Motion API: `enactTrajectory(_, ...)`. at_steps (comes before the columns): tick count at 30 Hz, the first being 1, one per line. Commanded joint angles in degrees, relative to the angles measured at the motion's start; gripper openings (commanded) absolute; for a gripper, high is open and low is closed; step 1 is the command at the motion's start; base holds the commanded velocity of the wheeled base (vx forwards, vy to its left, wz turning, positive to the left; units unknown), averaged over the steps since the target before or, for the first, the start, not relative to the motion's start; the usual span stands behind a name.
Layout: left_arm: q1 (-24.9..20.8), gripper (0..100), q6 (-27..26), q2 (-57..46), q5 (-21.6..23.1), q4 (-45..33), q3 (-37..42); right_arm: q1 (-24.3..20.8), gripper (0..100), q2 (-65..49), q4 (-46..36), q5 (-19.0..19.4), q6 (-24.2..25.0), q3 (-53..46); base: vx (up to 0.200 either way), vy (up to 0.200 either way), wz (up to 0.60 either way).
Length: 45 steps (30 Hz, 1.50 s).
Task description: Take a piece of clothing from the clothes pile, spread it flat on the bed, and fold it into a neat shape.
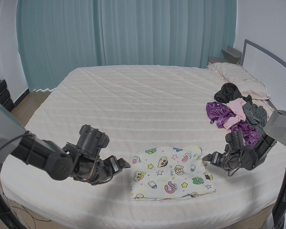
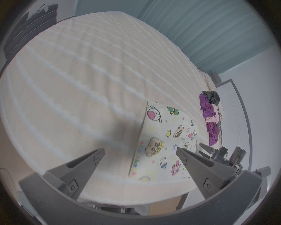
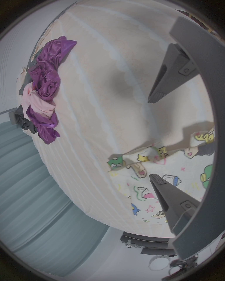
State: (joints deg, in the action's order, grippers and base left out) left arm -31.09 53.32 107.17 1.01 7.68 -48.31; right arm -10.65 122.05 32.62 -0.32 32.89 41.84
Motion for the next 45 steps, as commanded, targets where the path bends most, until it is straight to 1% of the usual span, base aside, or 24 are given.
enactTrajectory(1,0.9,100,-4.4,14.6,0.4,2.2,-9.3,1.4,100,-0.9,0.1,2.6,-2.3,-3.6,0.000,0.000,0.00)
enactTrajectory(4,0.7,100,-5.6,16.3,0.7,1.8,-12.0,0.9,100,-0.8,0.1,5.2,-2.3,-3.7,0.000,0.000,0.00)
enactTrajectory(6,-0.5,100,-5.7,17.9,0.7,2.0,-13.0,0.1,100,0.0,0.1,5.9,-2.3,-3.7,0.000,0.000,0.00)
enactTrajectory(10,-1.6,100,-5.8,19.5,0.2,2.2,-14.4,-0.7,100,2.0,0.7,5.9,-2.3,-3.0,0.000,0.000,0.00)
enactTrajectory(17,-3.2,100,-5.8,21.9,0.3,2.2,-17.1,-3.6,100,4.0,5.0,7.3,-1.2,-2.6,0.000,0.000,0.00)
enactTrajectory(19,-3.4,100,-5.8,22.8,0.3,2.3,-17.7,-4.3,100,4.6,5.1,7.9,-1.2,-2.5,0.000,0.000,0.00)
enactTrajectory(25,-4.0,100,-5.7,24.9,0.0,2.3,-19.3,-5.3,100,6.2,5.1,8.0,-1.0,-1.0,0.000,0.000,0.00)
enactTrajectory(27,-4.0,100,-5.5,25.1,0.0,2.3,-19.5,-5.7,100,6.6,5.1,8.0,-0.1,-0.4,0.000,0.000,0.00)
enactTrajectory(28,-4.1,100,-5.4,25.1,0.2,2.3,-19.7,-6.4,100,6.8,5.1,8.1,1.9,0.5,0.000,0.000,0.00)
enactTrajectory(30,-4.2,100,-5.2,25.0,0.3,2.3,-20.1,-7.4,100,6.8,5.1,8.8,4.0,1.3,0.000,0.000,0.00)
enactTrajectory(32,-4.1,100,-5.2,24.8,0.4,2.3,-20.1,-8.2,100,6.6,5.0,9.7,5.0,1.6,0.000,0.000,0.00)
enactTrajectory(36,-4.2,100,-5.2,24.7,1.1,2.3,-20.1,-9.0,100,6.9,4.5,10.3,5.3,2.1,0.000,0.000,0.00)
enactTrajectory(37,-4.2,0,-5.2,24.7,1.5,2.3,-20.2,-9.2,0,7.1,4.5,10.3,5.3,2.2,0.000,0.000,0.00)
enactTrajectory(40,-4.2,0,-4.7,24.7,2.6,2.3,-20.4,-9.4,0,7.2,4.6,10.3,5.3,1.9,0.000,0.000,0.00)
enactTrajectory(45,-4.2,0,-4.5,24.5,2.6,1.7,-20.1,-9.4,0,7.0,4.9,10.3,5.7,1.7,0.000,0.000,0.00)
